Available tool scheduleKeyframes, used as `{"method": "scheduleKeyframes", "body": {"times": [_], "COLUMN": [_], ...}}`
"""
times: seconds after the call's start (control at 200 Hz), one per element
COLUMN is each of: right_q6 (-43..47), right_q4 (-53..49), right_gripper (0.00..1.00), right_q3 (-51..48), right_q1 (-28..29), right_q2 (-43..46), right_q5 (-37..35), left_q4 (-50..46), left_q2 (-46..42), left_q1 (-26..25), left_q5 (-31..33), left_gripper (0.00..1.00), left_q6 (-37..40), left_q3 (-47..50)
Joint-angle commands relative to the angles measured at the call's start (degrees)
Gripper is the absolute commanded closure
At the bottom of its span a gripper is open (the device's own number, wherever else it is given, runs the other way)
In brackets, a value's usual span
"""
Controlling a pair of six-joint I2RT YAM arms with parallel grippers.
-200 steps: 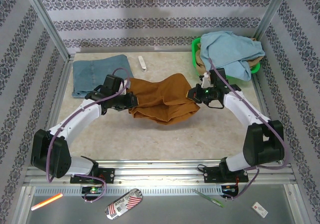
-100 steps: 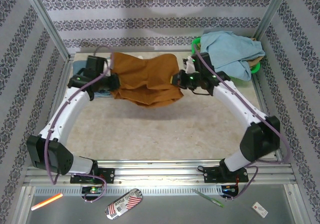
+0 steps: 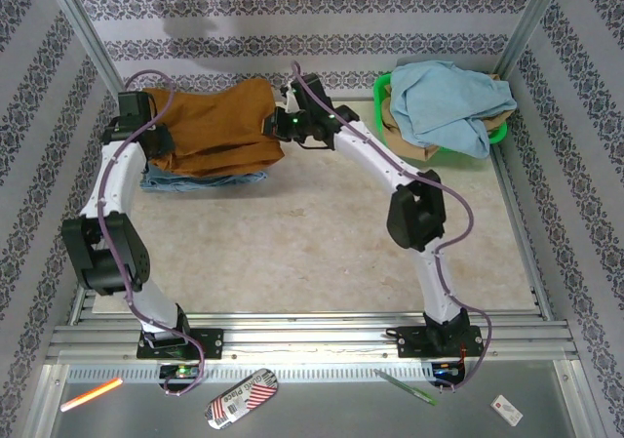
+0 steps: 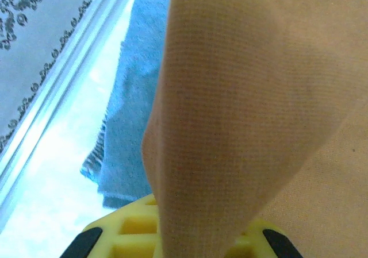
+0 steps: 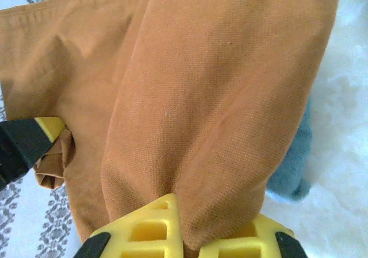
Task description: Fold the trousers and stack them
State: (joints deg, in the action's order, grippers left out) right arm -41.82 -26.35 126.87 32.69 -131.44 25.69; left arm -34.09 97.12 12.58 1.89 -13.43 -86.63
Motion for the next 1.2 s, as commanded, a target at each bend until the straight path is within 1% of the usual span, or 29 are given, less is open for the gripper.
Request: {"method": "scheduleKeyframes", "body": {"times": [0.0,0.185,0.3,0.545,0.694,0.759,0.789,0.819,0.879,0.969,1.004,1.049,1.094,1.194], "right_q6": [-1.7,-3.6,-6.0,-8.5,-8.8,-8.9,-8.8,-8.8,-8.6,-7.7,-7.3,-7.2,-7.1,-6.4], "right_q4": [-1.8,-3.7,-2.5,0.0,0.2,0.4,0.4,0.5,0.9,1.3,1.4,1.9,2.4,2.8], "right_gripper": [1.0,1.0,1.0,1.0,1.0,0.92,0.84,0.76,0.7,0.59,0.58,0.55,0.54,0.51], "right_q3": [7.5,20.5,25.3,27.3,25.4,24.1,23.5,22.7,20.5,17.2,15.8,13.6,11.4,8.2], "right_q1": [-0.8,-0.9,-1.0,-1.0,-1.3,-1.3,-1.3,-1.3,-1.3,-1.5,-1.7,-1.9,-2.1,-2.4], "right_q2": [-4.5,-15.1,-20.3,-26.1,-27.5,-27.7,-27.6,-27.3,-26.4,-24.4,-23.5,-22.1,-20.8,-18.1], "right_q5": [1.3,2.8,4.0,3.8,3.9,4.8,5.0,5.2,5.9,6.2,6.2,6.1,6.0,6.4], "left_q4": [7.5,9.6,10.3,11.9,11.9,11.5,11.4,11.3,10.5,9.5,9.5,8.9,8.1,6.6], "left_q2": [1.3,4.1,6.0,10.5,13.6,14.4,14.7,14.8,15.2,15.0,14.9,15.0,15.0,14.8], "left_q1": [4.7,7.0,8.4,10.7,11.7,12.3,12.6,12.9,13.5,13.9,14.0,13.9,13.9,14.1], "left_q5": [3.7,3.5,2.7,1.6,0.6,0.0,-0.4,-1.3,-2.5,-4.4,-5.0,-6.0,-7.1,-8.7], "left_gripper": [1.0,1.0,1.0,1.0,1.0,1.0,1.0,0.95,0.84,0.48,0.37,0.28,0.21,0.15], "left_q6": [-0.7,-1.4,-1.9,-3.4,-6.0,-7.5,-8.2,-8.8,-10.1,-11.2,-11.4,-11.7,-12.2,-12.7], "left_q3": [-4.1,-4.6,-4.8,-4.5,-3.2,-2.3,-2.0,-1.6,-1.4,-0.6,0.0,0.4,0.7,1.5]}}
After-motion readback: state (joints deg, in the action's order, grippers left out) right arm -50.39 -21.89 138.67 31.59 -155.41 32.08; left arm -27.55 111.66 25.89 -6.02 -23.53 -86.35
